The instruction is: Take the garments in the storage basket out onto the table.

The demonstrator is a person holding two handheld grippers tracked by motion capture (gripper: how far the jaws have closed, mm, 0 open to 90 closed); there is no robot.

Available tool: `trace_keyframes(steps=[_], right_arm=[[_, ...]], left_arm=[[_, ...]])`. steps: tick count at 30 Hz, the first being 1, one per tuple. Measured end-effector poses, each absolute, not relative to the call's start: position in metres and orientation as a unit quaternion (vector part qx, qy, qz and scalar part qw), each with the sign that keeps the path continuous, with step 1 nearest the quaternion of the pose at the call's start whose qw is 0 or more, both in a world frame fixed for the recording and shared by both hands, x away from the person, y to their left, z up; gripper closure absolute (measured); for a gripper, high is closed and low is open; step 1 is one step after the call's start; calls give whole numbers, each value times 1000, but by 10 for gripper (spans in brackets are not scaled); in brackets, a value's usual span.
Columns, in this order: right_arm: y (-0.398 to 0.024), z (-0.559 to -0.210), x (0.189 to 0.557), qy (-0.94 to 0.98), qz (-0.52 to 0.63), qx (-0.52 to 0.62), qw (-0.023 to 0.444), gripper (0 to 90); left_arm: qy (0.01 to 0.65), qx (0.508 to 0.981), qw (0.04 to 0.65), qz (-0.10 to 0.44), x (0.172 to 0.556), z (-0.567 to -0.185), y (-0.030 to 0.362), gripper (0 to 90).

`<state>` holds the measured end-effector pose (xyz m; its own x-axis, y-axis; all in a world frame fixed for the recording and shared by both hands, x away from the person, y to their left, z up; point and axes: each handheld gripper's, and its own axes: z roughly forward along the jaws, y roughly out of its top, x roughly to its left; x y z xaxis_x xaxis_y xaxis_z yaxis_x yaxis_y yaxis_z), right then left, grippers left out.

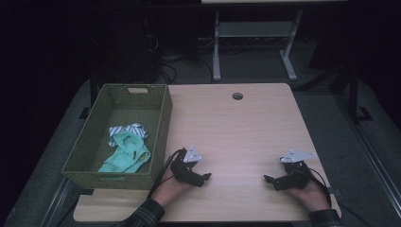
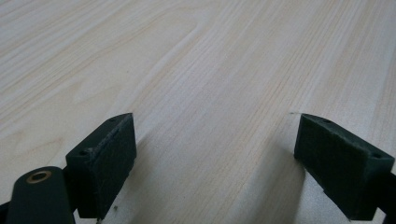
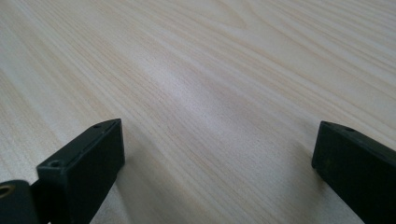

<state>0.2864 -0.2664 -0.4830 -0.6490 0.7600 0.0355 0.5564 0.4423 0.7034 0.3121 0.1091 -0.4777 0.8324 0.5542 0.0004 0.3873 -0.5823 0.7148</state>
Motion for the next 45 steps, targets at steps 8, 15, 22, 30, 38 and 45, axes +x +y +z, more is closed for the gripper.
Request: trace_keyframes(steps=[8, 15, 22, 30, 38, 45], right_arm=[[-266, -483, 286, 837, 352, 394, 144, 22], [-266, -483, 286, 837, 352, 394, 144, 22], [-266, -483, 286, 837, 352, 394, 144, 22], [-266, -483, 286, 837, 352, 394, 144, 22], [-266, -483, 286, 837, 352, 394, 144, 23], [-266, -483, 286, 836, 352, 395, 143, 23]], left_arm=[[269, 888, 357, 109, 314, -475, 106, 123], [272, 890, 352, 97, 316, -472, 105, 133], [270, 892, 351, 93, 318, -469, 105, 133], [272, 887, 362, 95, 321, -466, 106, 133], [273, 885, 366, 88, 323, -463, 107, 134], [276, 881, 375, 86, 325, -458, 108, 134]])
